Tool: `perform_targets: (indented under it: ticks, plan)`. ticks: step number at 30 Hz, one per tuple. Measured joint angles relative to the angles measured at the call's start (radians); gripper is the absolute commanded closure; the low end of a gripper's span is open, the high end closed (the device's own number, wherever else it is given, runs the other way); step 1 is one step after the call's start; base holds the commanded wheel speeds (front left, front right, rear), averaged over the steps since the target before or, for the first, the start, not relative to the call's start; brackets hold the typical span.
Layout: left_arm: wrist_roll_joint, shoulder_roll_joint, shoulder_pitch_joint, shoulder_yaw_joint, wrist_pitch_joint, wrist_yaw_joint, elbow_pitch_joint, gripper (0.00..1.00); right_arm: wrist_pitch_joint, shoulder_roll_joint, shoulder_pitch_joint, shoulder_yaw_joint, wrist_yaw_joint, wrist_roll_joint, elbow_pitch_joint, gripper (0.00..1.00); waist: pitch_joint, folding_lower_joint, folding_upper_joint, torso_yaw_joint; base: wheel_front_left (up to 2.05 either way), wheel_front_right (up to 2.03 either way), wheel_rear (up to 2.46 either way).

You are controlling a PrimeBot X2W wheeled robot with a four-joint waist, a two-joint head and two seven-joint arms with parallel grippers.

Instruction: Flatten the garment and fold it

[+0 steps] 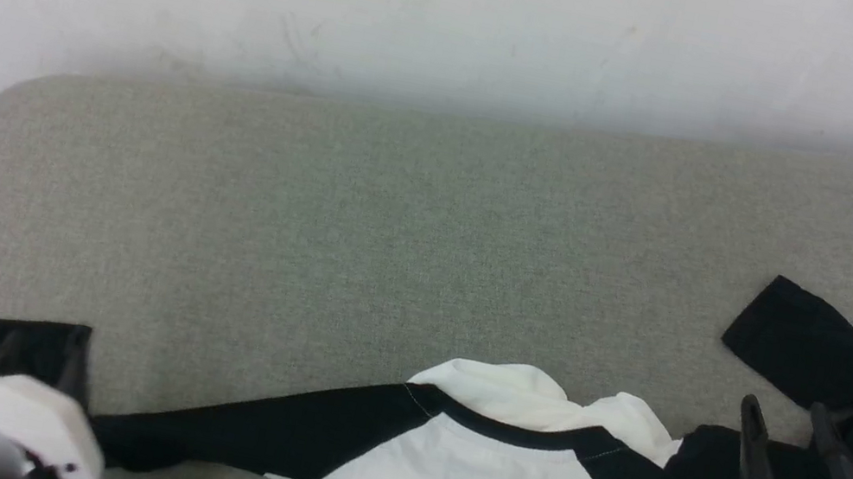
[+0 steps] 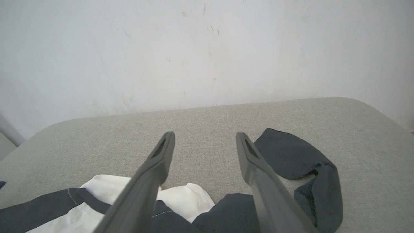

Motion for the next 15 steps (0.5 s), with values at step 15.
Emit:
perform_targets:
  ticks: [15]
  plan:
    - [-0.036, -0.071, -0.219, -0.374, 0.302, -0.283, 0.009, 0.0, 0.03, 0.0, 0.005, 0.023, 0.0, -0.001, -0.001, 0.0, -0.011, 0.0, 0.0001, -0.02, 0.0, 0.0, 0.0]
